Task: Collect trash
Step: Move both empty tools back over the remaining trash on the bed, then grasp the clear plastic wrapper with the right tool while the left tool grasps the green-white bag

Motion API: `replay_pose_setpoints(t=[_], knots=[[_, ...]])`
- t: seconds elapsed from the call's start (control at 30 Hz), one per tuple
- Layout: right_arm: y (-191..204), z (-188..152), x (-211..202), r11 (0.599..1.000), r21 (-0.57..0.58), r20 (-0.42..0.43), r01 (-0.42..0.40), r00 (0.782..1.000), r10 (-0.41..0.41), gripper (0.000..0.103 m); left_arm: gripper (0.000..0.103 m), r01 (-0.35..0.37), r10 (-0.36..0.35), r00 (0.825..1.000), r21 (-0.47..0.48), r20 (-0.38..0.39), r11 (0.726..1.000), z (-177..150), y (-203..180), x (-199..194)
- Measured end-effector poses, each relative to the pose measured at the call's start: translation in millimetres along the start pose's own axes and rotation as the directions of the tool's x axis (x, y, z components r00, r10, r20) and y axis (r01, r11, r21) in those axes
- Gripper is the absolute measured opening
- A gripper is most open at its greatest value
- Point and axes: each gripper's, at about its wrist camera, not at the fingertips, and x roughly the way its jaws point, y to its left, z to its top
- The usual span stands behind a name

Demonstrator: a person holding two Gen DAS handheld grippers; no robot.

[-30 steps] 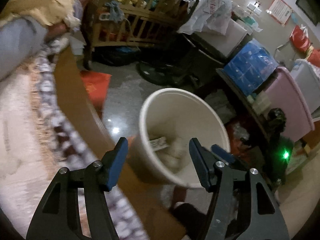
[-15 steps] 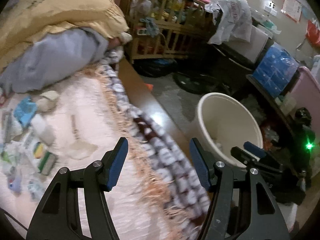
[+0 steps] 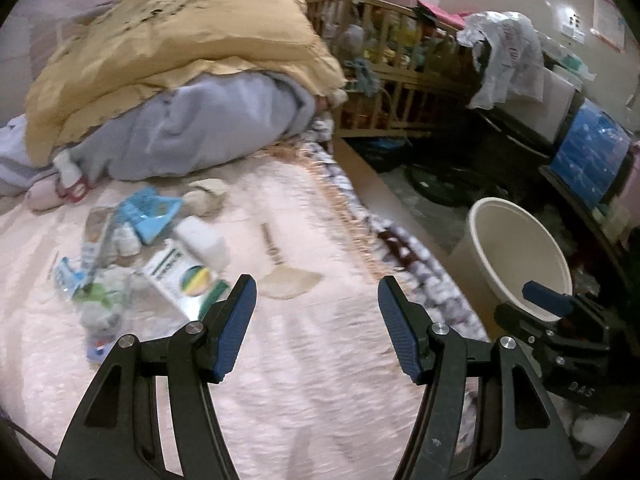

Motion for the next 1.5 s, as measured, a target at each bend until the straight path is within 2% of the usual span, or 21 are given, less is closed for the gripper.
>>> replay_pose_setpoints(t=[0.5, 0.8, 1.0, 1.17, 1.23, 1.37, 1.43, 1.47, 1.5], knots=[[87, -7, 27, 0.987, -0.121, -0.070, -0.110, 0.992, 0.102, 0.069, 0.062, -0.097, 0.095, 0.995, -0.104, -0.022, 0.990, -29, 73, -25], [129, -13, 52, 0.965, -0.177, -0.141, -0.193, 0.976, 0.169, 0.070, 0.062, -0.183, 0.175, 0.983, -0.176, -0.059, 0.967, -57, 138, -42], [156, -10, 77, 0.942, -0.204, -0.206, -0.268, 0.952, 0.226, 0.070, 0.062, -0.220, 0.206, 0.975, -0.224, -0.083, 0.949, -69, 174, -45], [185, -9, 102, 0.904, -0.239, -0.283, -0.354, 0.916, 0.284, 0.071, 0.062, -0.228, 0.206, 0.973, -0.278, -0.106, 0.933, -74, 197, -42], [199, -7, 115, 0.891, -0.235, -0.313, -0.388, 0.898, 0.308, 0.071, 0.062, -0.228, 0.205, 0.973, -0.283, -0.109, 0.931, -74, 202, -41], [221, -4, 142, 0.880, -0.247, -0.356, -0.404, 0.883, 0.306, 0.071, 0.062, -0.217, 0.194, 0.975, -0.289, -0.106, 0.932, -68, 207, -37], [227, -3, 156, 0.872, -0.231, -0.379, -0.431, 0.866, 0.328, 0.070, 0.062, -0.209, 0.185, 0.977, -0.285, -0.107, 0.935, -63, 209, -30], [228, -3, 161, 0.871, -0.230, -0.383, -0.434, 0.863, 0.329, 0.067, 0.062, -0.206, 0.182, 0.977, -0.281, -0.110, 0.937, -60, 209, -26], [231, -5, 167, 0.872, -0.241, -0.385, -0.426, 0.867, 0.318, 0.051, 0.062, -0.205, 0.180, 0.977, -0.277, -0.115, 0.939, -58, 210, -20]])
